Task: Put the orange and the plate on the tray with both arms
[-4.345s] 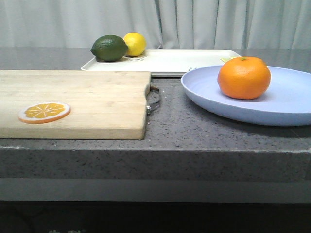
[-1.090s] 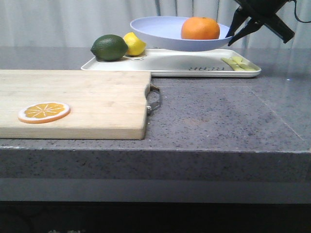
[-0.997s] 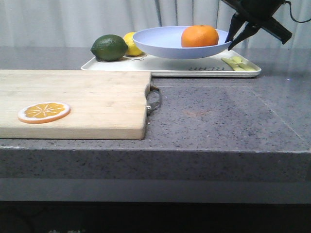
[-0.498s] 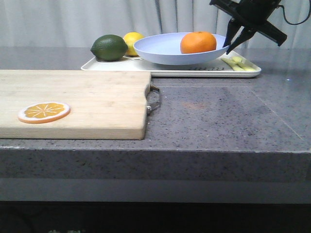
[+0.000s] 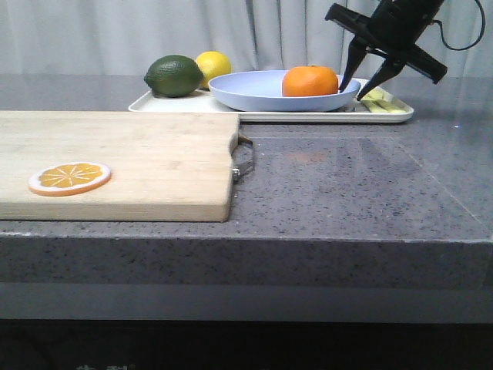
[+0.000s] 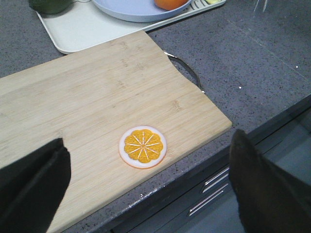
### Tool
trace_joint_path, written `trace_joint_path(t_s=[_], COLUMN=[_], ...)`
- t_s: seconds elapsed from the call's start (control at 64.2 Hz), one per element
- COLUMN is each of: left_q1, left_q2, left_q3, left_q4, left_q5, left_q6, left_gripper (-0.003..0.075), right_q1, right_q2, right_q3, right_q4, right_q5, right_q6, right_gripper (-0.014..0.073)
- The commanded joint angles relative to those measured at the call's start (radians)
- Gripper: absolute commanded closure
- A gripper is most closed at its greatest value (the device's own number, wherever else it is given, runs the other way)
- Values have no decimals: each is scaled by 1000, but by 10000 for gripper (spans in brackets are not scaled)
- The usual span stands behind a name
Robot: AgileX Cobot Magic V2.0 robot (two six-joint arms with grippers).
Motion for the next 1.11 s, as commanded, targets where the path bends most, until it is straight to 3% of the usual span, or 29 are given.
trace_joint_path(t_s=[0.0,0.234,0.576,0.872,1.09], left_q1=[1,1,1,1,1], left_q2=[0,0,0,0,0], left_q3=[-25,-25,-25,-25,-25], left_q4=[-12,-6,-5,-5,-5], left_q5=[-76,-76,-76,-74,-74], left_q6=[-1,-1,-1,-1,-1], left_gripper=[80,80,80,80,80], right_q1=[-1,-1,-1,17,17], right_q2=[-81,-92,-179,-311,-533], right_q3=[-35,-92,-150,-123,112], right_q4=[20,-8,-188,-181,-182], right_q5=[-33,98,317,317,262], right_q6=[-10,-23,-27,-295,-477], right_gripper=[238,247,247,247,247])
